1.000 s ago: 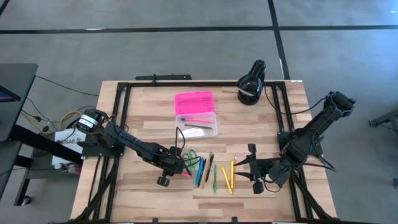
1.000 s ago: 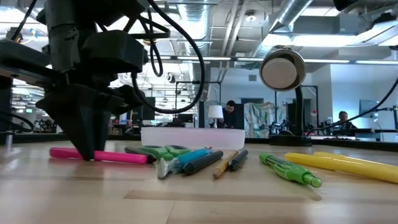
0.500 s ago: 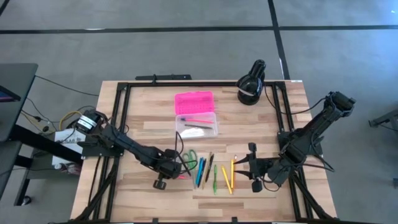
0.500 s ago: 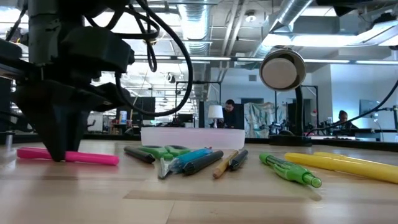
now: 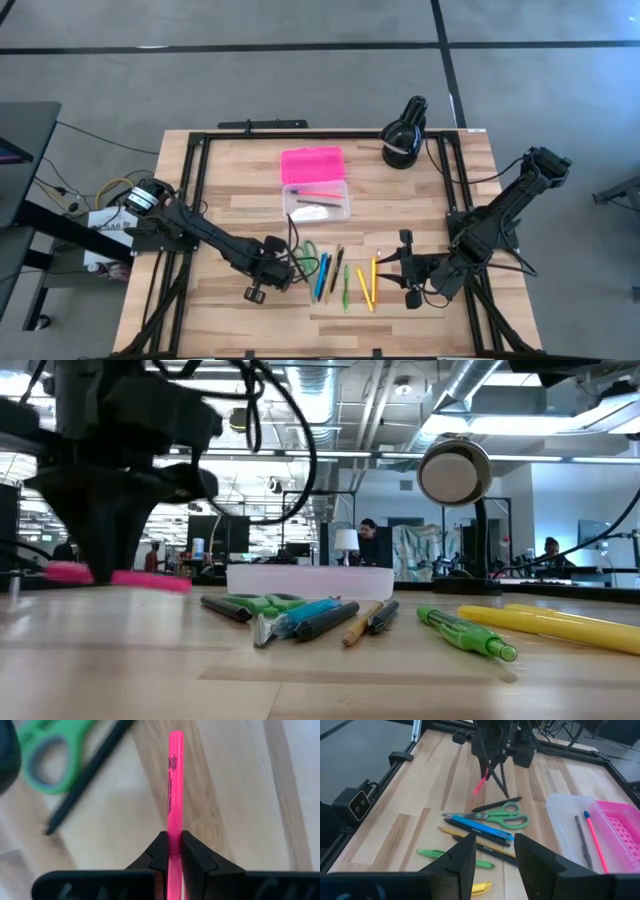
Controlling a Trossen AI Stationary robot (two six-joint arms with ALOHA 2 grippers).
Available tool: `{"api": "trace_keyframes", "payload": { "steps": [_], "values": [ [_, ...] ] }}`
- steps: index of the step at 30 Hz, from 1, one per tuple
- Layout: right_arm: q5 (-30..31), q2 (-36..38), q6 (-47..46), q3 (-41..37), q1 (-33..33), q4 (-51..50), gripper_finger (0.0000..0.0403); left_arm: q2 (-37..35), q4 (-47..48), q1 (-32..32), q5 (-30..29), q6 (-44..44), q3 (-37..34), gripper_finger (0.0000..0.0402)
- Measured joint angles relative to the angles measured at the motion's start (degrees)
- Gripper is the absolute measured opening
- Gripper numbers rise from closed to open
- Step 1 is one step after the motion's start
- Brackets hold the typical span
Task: Pick & place school supplies into a supply box
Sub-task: Put the pink pen into the supply box
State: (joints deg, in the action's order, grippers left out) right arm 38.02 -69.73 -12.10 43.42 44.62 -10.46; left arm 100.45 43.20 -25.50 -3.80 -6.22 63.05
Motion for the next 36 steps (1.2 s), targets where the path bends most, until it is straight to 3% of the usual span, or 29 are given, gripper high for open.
{"api": "trace_keyframes", "payload": {
  "steps": [5,12,19,23,32,36],
  "values": [
    [0.0,0.0,0.0,0.0,0.0,-0.3,0.0127,-0.1,4.1,0.0,-8.1,2.8,3.2,0.002],
    [0.0,0.0,0.0,0.0,0.0,-0.3,0.0127,-0.2,6.9,2.3,-27.3,5.4,8.9,0.0022],
    [0.0,0.0,0.0,0.0,0.0,-0.1,0.0127,-0.3,1.7,12.6,-31.6,1.6,11.4,0.0023],
    [0.0,-1.3,0.0,0.0,0.0,0.7,0.0127,0.0,-4.5,18.9,-29.9,2.8,11.4,0.0023],
    [-0.1,-5.8,0.0,-0.1,0.0,1.2,0.0127,0.0,-12.4,29.9,-14.9,5.4,11.4,0.0023],
    [0.1,-6.5,0.0,-0.1,-0.1,1.7,0.0127,0.0,-13.7,32.3,-10.8,5.6,10.9,0.0023]
  ]
}}
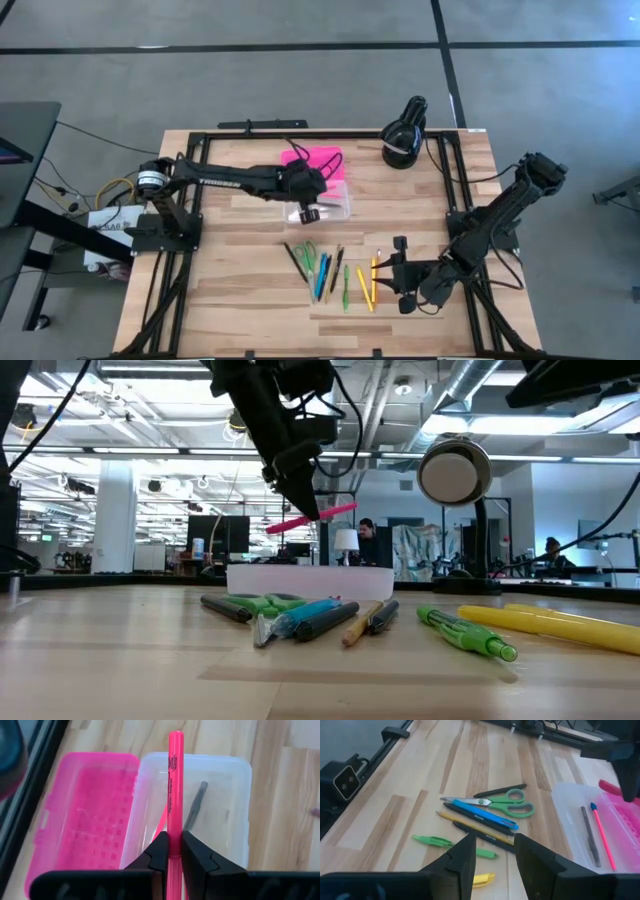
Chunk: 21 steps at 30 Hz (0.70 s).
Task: Pick & place school supplies into a supply box
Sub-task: Put the pink pen into the supply box, then put the right yellow pen into the supply box
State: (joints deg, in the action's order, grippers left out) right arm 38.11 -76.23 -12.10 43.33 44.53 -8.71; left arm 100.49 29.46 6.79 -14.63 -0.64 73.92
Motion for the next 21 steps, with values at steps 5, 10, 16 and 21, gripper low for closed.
{"api": "trace_keyframes", "payload": {
  "steps": [5,10,16,21],
  "values": [
    [0.4,0.0,0.0,0.0,0.0,0.2,0.0127,0.0,-0.8,1.6,3.0,0.0,-1.4,0.0029],
    [0.8,0.0,0.0,0.0,0.0,0.4,0.0127,0.0,-0.5,1.6,1.6,0.2,-1.8,0.0061],
    [0.8,0.0,-2.5,0.0,0.0,0.4,0.0127,0.0,-0.7,1.4,1.3,0.4,-1.8,0.0116],
    [1.6,0.0,-15.1,0.0,-0.7,-3.0,0.0127,0.0,-0.3,-0.3,1.5,2.3,-1.8,0.0142]
  ]
}}
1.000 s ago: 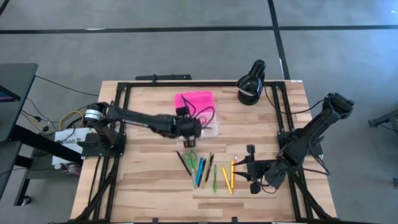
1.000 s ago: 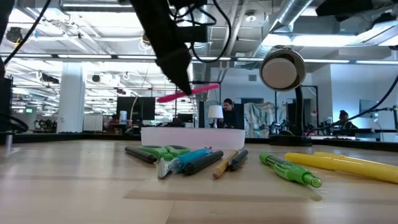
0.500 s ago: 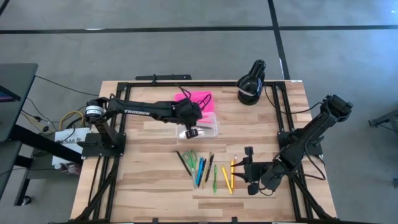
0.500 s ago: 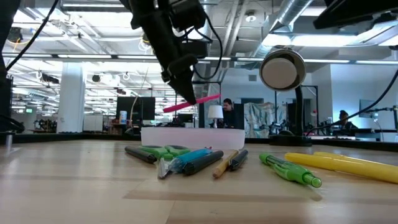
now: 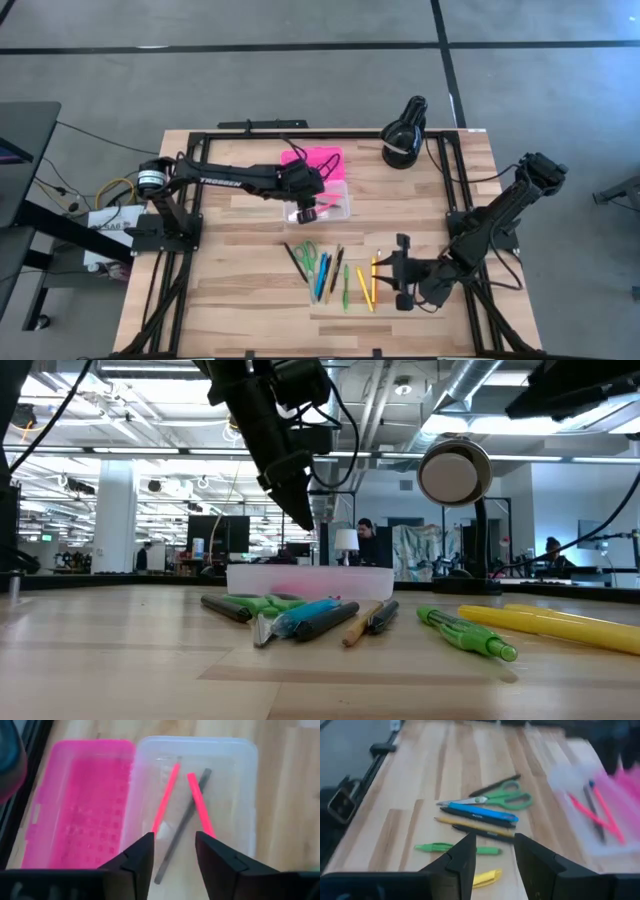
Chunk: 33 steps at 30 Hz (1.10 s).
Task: Pick & place school supplies into a supply box
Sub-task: Put the right yellow pen into the supply box
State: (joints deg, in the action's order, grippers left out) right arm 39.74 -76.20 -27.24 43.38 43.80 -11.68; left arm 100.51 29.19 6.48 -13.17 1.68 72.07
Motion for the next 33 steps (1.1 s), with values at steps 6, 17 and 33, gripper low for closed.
{"api": "trace_keyframes", "payload": {
  "steps": [6,17,33],
  "values": [
    [0.0,0.0,-21.2,0.0,-1.3,-9.3,0.0127,-0.3,2.4,-7.4,-1.5,3.7,0.0,0.0144],
    [-1.5,-3.2,-41.7,0.1,-2.2,-15.5,0.0127,-0.3,8.9,-23.0,-12.4,-1.7,0.0,0.0139],
    [-9.4,-16.5,-47.6,0.0,-7.1,-9.5,0.0127,-0.3,8.9,-38.5,-26.4,-11.0,0.0,0.0139]
  ]
}}
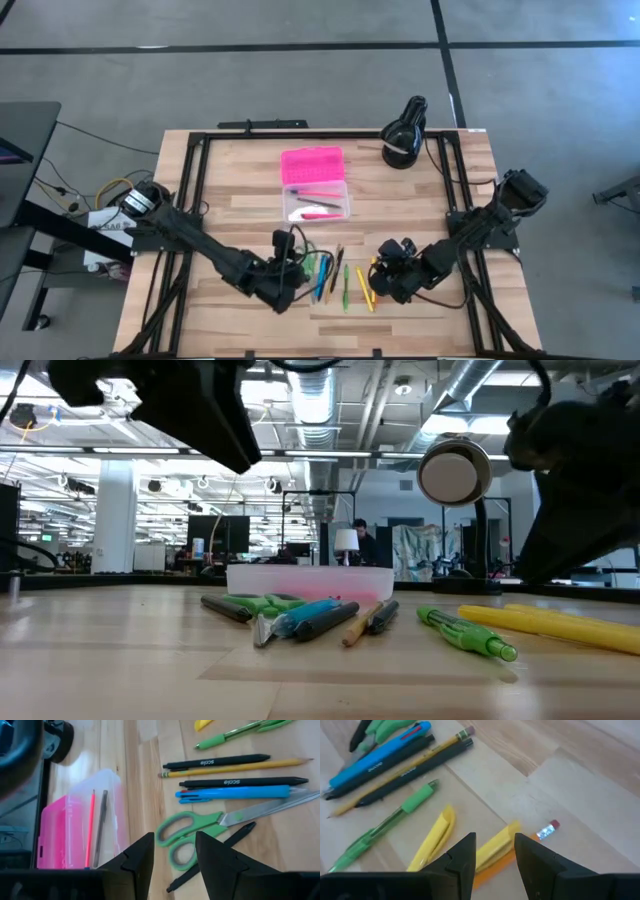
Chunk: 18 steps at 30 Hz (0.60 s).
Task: Pick & place school supplies into a supply box
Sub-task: Put the right yellow pen into the supply box
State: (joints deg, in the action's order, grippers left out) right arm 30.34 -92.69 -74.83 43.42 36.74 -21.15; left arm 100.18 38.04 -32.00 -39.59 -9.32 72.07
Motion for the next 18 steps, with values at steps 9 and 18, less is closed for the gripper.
{"api": "trace_keyframes", "payload": {
  "steps": [9,18],
  "values": [
    [-3.6,-4.1,0.3,0.8,-1.3,1.3,0.0127,0.0,0.1,-2.0,-0.6,-2.4,0.0,0.0139],
    [-6.4,-4.1,2.9,1.7,-1.3,0.6,0.0127,0.0,0.4,-2.1,-0.6,-3.1,0.0,0.0139]
  ]
}}
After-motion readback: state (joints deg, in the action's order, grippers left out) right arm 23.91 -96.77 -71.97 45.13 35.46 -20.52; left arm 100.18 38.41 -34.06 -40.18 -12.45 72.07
